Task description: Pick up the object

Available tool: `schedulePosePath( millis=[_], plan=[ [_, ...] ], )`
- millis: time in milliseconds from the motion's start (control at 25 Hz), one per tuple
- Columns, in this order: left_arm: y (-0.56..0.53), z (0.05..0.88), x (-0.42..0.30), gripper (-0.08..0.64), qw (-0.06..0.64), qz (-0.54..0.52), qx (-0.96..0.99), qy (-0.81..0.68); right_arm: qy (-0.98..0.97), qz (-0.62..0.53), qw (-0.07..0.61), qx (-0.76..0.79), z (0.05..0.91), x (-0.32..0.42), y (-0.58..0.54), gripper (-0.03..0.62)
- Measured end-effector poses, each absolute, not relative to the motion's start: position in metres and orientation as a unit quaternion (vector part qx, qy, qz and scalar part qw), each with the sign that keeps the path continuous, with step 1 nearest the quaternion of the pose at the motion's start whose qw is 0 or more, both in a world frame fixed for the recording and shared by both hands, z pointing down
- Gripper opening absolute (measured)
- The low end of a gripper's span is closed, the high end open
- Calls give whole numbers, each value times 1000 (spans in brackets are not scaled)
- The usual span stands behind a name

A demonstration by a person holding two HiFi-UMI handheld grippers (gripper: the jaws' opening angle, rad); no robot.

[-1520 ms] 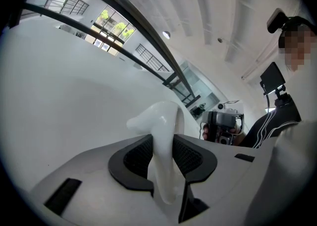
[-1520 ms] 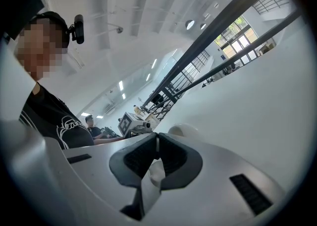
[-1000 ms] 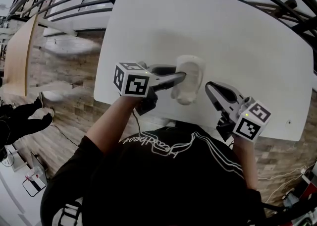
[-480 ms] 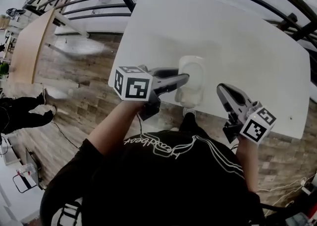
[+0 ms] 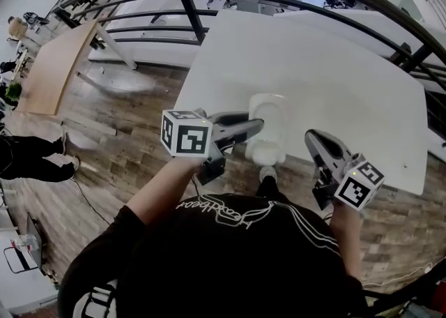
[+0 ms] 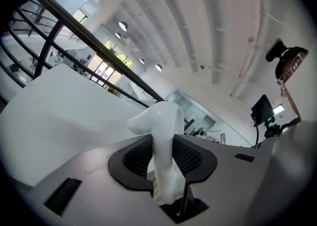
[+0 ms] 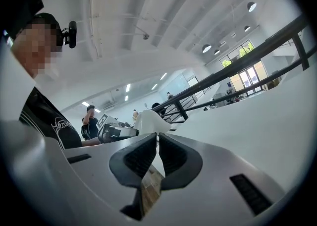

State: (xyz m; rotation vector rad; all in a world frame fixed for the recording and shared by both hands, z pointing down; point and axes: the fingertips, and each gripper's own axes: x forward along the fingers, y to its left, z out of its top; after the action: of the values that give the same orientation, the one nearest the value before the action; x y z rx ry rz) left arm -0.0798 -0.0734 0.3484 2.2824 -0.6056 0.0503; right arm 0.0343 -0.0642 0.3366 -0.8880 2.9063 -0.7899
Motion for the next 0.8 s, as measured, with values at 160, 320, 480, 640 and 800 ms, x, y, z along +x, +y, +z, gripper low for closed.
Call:
schedulePosePath(
  millis=[160, 320, 480, 640, 800],
  plan=[
    [-44, 342, -91, 126, 375, 13, 895, -240, 929, -239, 4, -282, 329, 22, -37, 22],
    [-22, 339, -104, 126, 376, 3, 895, -239, 933, -231, -3, -277, 324, 6, -14, 22],
    [-15, 337, -107, 126, 381, -4, 894, -235, 933, -229, -6, -279, 320, 3, -7, 21],
    [-11, 333, -107, 126, 381, -8, 896, -228, 928, -233, -19, -289, 323, 5, -2, 21],
    [-12, 327, -105, 126, 380, -13, 899, -218, 928, -232, -30, -291, 320, 3, -2, 19]
  ],
)
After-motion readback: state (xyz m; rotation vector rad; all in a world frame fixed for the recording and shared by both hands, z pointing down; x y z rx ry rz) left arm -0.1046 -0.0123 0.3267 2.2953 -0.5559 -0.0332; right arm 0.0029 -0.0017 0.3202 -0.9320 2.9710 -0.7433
